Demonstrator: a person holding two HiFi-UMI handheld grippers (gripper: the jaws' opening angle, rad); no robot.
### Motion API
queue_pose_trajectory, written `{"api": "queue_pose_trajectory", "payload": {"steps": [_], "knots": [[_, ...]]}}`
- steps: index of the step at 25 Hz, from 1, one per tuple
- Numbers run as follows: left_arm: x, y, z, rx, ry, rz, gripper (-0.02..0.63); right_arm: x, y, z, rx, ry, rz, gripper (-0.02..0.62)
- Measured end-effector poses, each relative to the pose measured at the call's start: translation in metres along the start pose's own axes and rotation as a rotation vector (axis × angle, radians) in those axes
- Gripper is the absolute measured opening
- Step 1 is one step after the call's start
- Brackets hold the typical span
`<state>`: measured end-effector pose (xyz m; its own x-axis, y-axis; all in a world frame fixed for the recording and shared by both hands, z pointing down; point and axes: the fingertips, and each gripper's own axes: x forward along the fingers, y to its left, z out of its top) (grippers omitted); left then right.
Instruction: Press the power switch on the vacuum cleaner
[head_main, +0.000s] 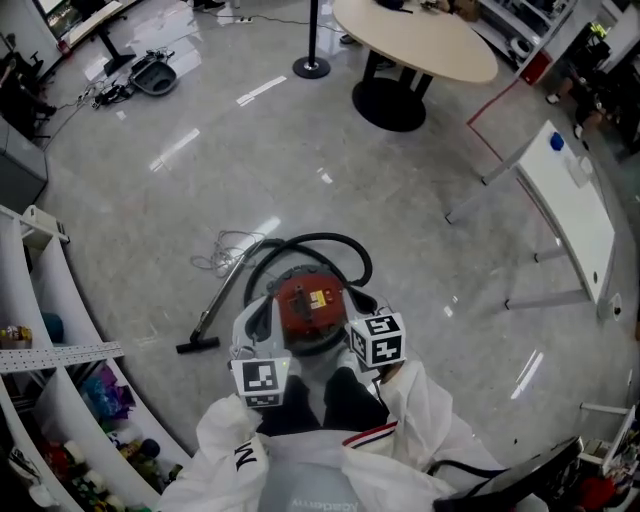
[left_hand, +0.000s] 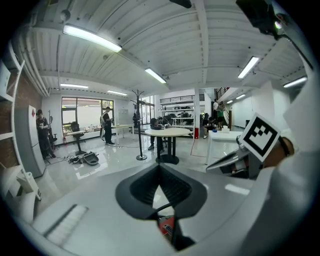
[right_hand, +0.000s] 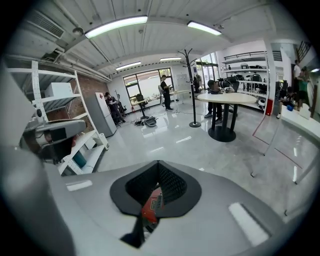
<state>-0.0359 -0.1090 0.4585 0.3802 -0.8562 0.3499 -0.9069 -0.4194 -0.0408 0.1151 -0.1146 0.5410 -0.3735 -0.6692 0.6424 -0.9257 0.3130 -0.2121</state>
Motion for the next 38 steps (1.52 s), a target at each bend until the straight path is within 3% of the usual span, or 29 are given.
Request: {"api": "queue_pose_trajectory", "payload": {"steps": [5,17,28,38], "knots": [[-0.003,0.004,0.024,0.006,-0.031,0.0,-0.002,-0.028,0.004,0.037,0.008,-0.068,-0.009,-0.001],[-0.021,0.006,0.034,0.006,-0.042,0.033,0.0,-0.07,0.025,0.054,0.031,-0.126,0.045,0.0],[-0.02,-0.003,0.049,0.002,-0.078,-0.029,-0.002,-0.095,0.038,0.085,-0.005,-0.205,0.051,-0.001],[-0.028,-0.008,0.064,0.04,-0.137,-0.119,-0.001,-0.104,0.06,0.085,0.006,-0.237,0.019,0.0]]}}
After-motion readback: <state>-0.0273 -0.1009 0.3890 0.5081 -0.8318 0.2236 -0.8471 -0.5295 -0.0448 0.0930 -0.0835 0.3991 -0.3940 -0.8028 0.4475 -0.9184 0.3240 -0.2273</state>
